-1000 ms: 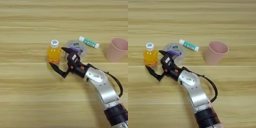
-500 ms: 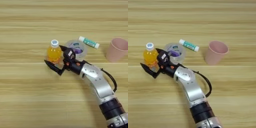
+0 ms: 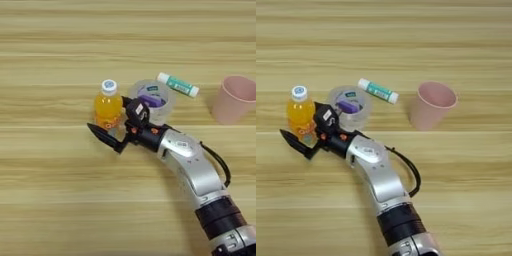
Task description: Move the objects on the table
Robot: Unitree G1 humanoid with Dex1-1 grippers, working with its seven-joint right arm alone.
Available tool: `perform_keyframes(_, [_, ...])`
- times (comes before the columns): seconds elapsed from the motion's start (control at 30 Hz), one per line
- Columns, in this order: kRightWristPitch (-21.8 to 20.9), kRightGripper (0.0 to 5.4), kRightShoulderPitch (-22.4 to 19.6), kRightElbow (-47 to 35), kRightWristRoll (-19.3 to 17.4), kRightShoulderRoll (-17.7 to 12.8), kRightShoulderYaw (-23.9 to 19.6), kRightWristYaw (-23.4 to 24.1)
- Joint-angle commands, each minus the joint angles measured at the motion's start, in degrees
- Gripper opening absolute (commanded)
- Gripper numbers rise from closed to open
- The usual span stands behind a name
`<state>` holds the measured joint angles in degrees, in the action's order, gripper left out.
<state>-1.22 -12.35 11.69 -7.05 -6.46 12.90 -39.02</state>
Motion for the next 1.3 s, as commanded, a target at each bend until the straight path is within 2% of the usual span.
perform_keyframes(0.03, [-3.4, 4.88, -5.1, 0.4, 0.2, 0.5, -1.5, 1.6])
perform_keyframes(0.37, [-5.7, 3.65, -7.8, 5.4, 0.2, 0.9, -3.4, 2.3])
perform_keyframes(0.47, [-5.9, 3.48, -7.9, 5.5, 0.0, 1.0, -3.6, 2.1])
perform_keyframes(0.67, [-6.0, 3.44, -7.7, 4.6, -0.3, 1.1, -3.9, 2.1])
perform_keyframes(0.87, [-6.5, 3.44, -6.6, 0.2, -0.3, 0.9, -4.6, 3.1])
perform_keyframes(1.2, [-3.4, 3.44, -5.7, -10.5, -2.9, -1.1, -9.7, 5.9])
perform_keyframes(1.3, [-2.6, 3.44, -5.9, -13.4, -3.6, -2.3, -13.0, 8.2])
